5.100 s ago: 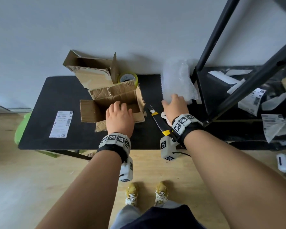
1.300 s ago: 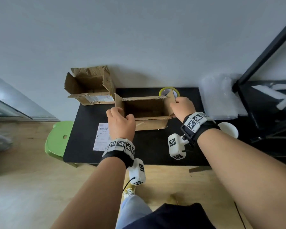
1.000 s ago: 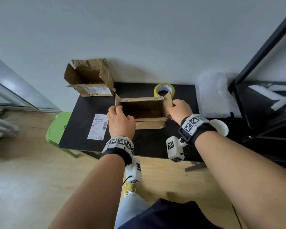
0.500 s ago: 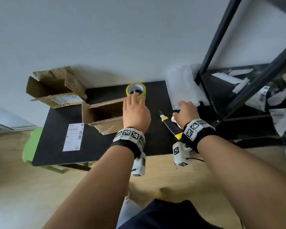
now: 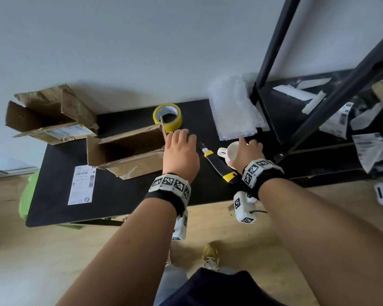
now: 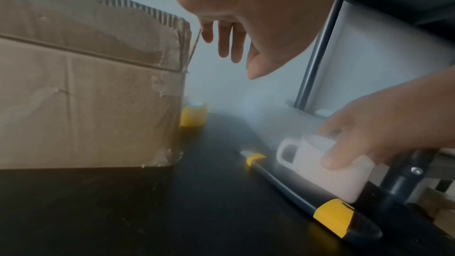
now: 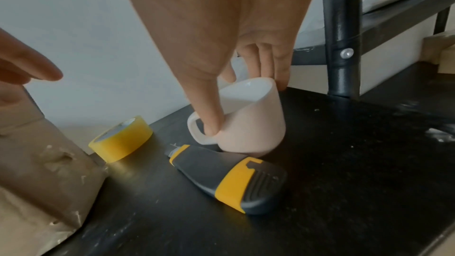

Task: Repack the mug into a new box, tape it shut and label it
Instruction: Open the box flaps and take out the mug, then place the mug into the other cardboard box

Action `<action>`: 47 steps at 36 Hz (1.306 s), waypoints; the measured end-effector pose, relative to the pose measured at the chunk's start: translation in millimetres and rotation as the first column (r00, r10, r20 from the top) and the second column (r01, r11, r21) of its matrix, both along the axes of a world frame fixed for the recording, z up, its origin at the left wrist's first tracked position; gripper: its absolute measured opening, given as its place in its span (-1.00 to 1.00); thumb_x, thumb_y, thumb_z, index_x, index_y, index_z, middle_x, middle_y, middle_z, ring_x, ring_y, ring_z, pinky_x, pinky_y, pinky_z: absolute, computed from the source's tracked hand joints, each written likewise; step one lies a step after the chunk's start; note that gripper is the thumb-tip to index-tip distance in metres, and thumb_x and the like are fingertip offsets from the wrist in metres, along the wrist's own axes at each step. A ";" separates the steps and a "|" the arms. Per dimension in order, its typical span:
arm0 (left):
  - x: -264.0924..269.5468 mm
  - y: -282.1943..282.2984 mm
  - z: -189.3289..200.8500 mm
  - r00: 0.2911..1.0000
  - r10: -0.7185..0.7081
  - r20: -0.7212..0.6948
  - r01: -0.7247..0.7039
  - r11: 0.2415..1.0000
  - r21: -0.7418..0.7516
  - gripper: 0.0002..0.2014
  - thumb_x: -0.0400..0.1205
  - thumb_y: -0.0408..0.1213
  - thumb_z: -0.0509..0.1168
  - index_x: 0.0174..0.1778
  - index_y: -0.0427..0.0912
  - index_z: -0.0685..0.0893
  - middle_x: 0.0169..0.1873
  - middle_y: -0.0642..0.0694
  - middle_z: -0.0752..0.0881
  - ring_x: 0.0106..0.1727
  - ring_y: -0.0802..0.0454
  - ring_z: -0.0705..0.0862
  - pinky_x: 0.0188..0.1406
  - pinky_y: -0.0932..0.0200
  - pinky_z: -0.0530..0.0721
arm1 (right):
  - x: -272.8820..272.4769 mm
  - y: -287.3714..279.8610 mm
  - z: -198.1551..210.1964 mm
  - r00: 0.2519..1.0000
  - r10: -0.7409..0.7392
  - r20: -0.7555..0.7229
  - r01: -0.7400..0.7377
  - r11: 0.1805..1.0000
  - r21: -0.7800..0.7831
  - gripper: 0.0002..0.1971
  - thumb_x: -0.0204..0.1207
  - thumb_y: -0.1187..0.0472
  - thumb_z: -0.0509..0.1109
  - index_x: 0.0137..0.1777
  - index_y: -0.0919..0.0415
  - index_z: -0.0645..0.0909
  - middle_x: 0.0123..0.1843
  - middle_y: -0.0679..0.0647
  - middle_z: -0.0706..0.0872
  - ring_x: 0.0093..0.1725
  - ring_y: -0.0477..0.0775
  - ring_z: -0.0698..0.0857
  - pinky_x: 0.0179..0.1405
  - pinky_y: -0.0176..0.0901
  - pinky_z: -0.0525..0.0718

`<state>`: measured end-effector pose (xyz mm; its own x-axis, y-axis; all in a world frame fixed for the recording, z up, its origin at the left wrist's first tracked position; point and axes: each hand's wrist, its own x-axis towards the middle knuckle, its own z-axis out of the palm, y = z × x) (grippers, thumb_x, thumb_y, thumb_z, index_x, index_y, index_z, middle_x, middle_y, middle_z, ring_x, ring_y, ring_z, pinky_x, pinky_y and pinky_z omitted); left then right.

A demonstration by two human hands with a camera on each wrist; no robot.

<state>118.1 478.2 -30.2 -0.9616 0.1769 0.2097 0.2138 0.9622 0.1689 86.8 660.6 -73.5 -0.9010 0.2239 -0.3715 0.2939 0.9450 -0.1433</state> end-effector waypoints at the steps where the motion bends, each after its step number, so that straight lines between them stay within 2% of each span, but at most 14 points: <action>1: -0.3 -1.1 -0.4 1.000 -0.003 -0.017 0.003 1.000 0.005 -0.68 0.43 -0.42 0.40 0.12 -0.31 0.70 0.16 -0.29 0.66 0.23 -0.30 0.60 0.36 -0.20 0.52 | -0.7 -0.4 1.1 1.000 -0.004 0.016 0.004 1.000 0.009 -0.24 0.43 -0.08 0.49 0.54 0.18 0.27 0.44 0.26 0.43 0.44 0.27 0.38 0.19 0.03 0.54; 7: 0.2 -8.6 8.9 0.997 0.015 -0.070 -0.012 0.999 0.032 -0.62 0.45 -0.41 0.35 0.21 -0.31 0.64 0.21 -0.29 0.64 0.26 -0.28 0.59 0.38 -0.16 0.51 | -0.8 -2.2 8.5 1.000 0.022 0.017 -0.023 0.999 0.041 -0.37 0.45 -0.05 0.45 0.43 0.23 0.39 0.39 0.25 0.50 0.37 0.26 0.44 0.18 0.01 0.53; 12: -1.0 -24.7 20.0 0.987 0.116 -0.114 -0.108 0.992 0.071 -0.58 0.42 -0.49 0.32 0.23 -0.35 0.59 0.17 -0.30 0.65 0.18 -0.30 0.63 0.28 -0.14 0.56 | 1.4 -13.0 31.2 0.996 0.036 -0.077 -0.034 0.999 0.032 -0.42 0.34 -0.01 0.49 0.31 0.22 0.47 0.34 0.24 0.50 0.34 0.27 0.44 0.12 0.01 0.53; 15: -1.0 -41.8 27.6 0.971 0.202 -0.125 -0.192 0.977 0.090 -0.64 0.46 -0.44 0.32 0.20 -0.33 0.61 0.11 -0.27 0.66 0.14 -0.29 0.64 0.25 -0.12 0.57 | -5.4 -27.9 52.1 0.990 0.043 -0.135 -0.046 0.999 -0.013 -0.36 0.18 -0.14 0.29 0.23 0.23 0.55 0.19 0.20 0.52 0.23 0.31 0.47 -0.02 0.02 0.44; 16: -0.1 -48.3 30.4 0.963 0.232 -0.135 -0.218 0.970 0.111 -0.66 0.49 -0.41 0.27 0.20 -0.32 0.62 0.12 -0.27 0.66 0.16 -0.29 0.63 0.27 -0.11 0.55 | -7.5 -32.4 59.8 0.985 0.035 -0.169 -0.043 0.998 -0.045 -0.34 0.18 -0.14 0.27 0.25 0.22 0.54 0.19 0.20 0.51 0.24 0.30 0.47 0.00 0.02 0.44; 18: 2.5 -61.5 37.4 0.953 0.287 -0.099 -0.271 0.951 0.147 -0.62 0.53 -0.42 0.18 0.28 -0.31 0.57 0.25 -0.26 0.59 0.31 -0.26 0.54 0.38 -0.08 0.45 | -10.9 -43.0 77.8 0.978 -0.012 -0.207 -0.016 0.991 -0.132 -0.34 0.28 -0.11 0.42 0.35 0.20 0.46 0.27 0.21 0.48 0.33 0.28 0.46 0.07 0.03 0.51; 20: 5.9 -78.0 42.3 0.937 0.343 -0.064 -0.330 0.931 0.157 -0.59 0.56 -0.48 0.14 0.35 -0.27 0.52 0.35 -0.23 0.51 0.39 -0.21 0.44 0.41 -0.02 0.37 | -15.4 -54.6 95.2 0.962 -0.037 -0.272 -0.019 0.980 -0.199 -0.30 0.31 -0.12 0.47 0.40 0.18 0.42 0.28 0.20 0.48 0.35 0.25 0.48 0.03 -0.02 0.53; 22: 9.3 -96.1 44.6 0.919 0.393 -0.034 -0.384 0.912 0.143 -0.58 0.57 -0.50 0.13 0.36 -0.25 0.50 0.35 -0.22 0.48 0.37 -0.18 0.42 0.38 0.01 0.39 | -21.3 -69.0 108.7 0.939 -0.052 -0.341 -0.045 0.962 -0.270 -0.27 0.30 -0.17 0.44 0.42 0.17 0.41 0.27 0.20 0.49 0.33 0.25 0.52 0.08 -0.01 0.63; 25: 13.2 -121.0 49.1 0.905 0.423 0.041 -0.425 0.901 0.086 -0.59 0.56 -0.48 0.14 0.35 -0.23 0.50 0.30 -0.19 0.49 0.33 -0.16 0.44 0.34 0.03 0.41 | -24.7 -94.7 130.7 0.920 -0.023 -0.392 -0.117 0.937 -0.330 -0.20 0.29 -0.16 0.49 0.48 0.18 0.40 0.33 0.22 0.49 0.37 0.26 0.49 0.21 0.02 0.60; 29: 15.6 -146.9 53.8 0.905 0.401 0.140 -0.403 0.915 -0.014 -0.67 0.57 -0.37 0.22 0.26 -0.17 0.55 0.22 -0.13 0.54 0.26 -0.11 0.47 0.30 0.01 0.48 | -22.6 -133.3 153.7 0.883 0.062 -0.466 -0.245 0.906 -0.344 -0.24 0.13 -0.18 0.50 0.34 0.15 0.50 0.22 0.18 0.55 0.24 0.22 0.55 0.06 -0.03 0.63; 33: 18.3 -165.3 52.9 0.902 0.361 0.237 -0.359 0.932 -0.054 -0.69 0.60 -0.34 0.17 0.26 -0.15 0.59 0.18 -0.09 0.59 0.29 -0.08 0.48 0.35 0.00 0.44 | -13.6 -168.3 159.5 0.868 0.169 -0.467 -0.347 0.879 -0.327 -0.30 0.21 -0.15 0.50 0.35 0.12 0.51 0.21 0.16 0.55 0.22 0.19 0.55 -0.02 -0.09 0.57; 35: 19.1 -169.6 51.5 0.899 0.347 0.266 -0.352 0.936 -0.030 -0.69 0.61 -0.38 0.13 0.23 -0.14 0.62 0.17 -0.08 0.61 0.28 -0.08 0.50 0.35 0.01 0.43 | -7.0 -180.6 157.3 0.868 0.223 -0.444 -0.379 0.875 -0.302 -0.29 0.25 -0.12 0.51 0.40 0.12 0.48 0.24 0.16 0.52 0.25 0.18 0.52 0.03 -0.07 0.58; 42: 13.6 -185.4 44.5 0.873 0.272 0.406 -0.295 0.955 -0.005 -0.54 0.60 -0.42 0.20 0.45 -0.10 0.53 0.42 -0.06 0.50 0.46 -0.06 0.40 0.44 -0.01 0.43 | 10.2 -201.6 135.4 0.899 0.277 -0.340 -0.372 0.892 -0.257 -0.32 0.18 -0.16 0.51 0.31 0.07 0.52 0.21 0.11 0.51 0.25 0.17 0.49 0.12 0.03 0.63; 47: 12.4 -195.6 36.9 0.918 0.197 0.343 -0.190 0.980 -0.054 -0.40 0.52 -0.29 0.34 0.52 -0.02 0.41 0.55 -0.03 0.34 0.57 -0.08 0.24 0.55 -0.07 0.26 | 11.9 -205.7 125.9 0.891 0.331 -0.311 -0.402 0.893 -0.202 -0.33 0.23 -0.12 0.54 0.34 0.09 0.50 0.25 0.10 0.50 0.30 0.15 0.46 0.14 0.07 0.64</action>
<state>130.5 282.7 6.7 -0.9896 -0.0194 -0.1429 -0.0452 0.9827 0.1798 98.7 454.9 52.4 -0.9710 -0.2118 -0.1105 -0.1485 0.8975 -0.4153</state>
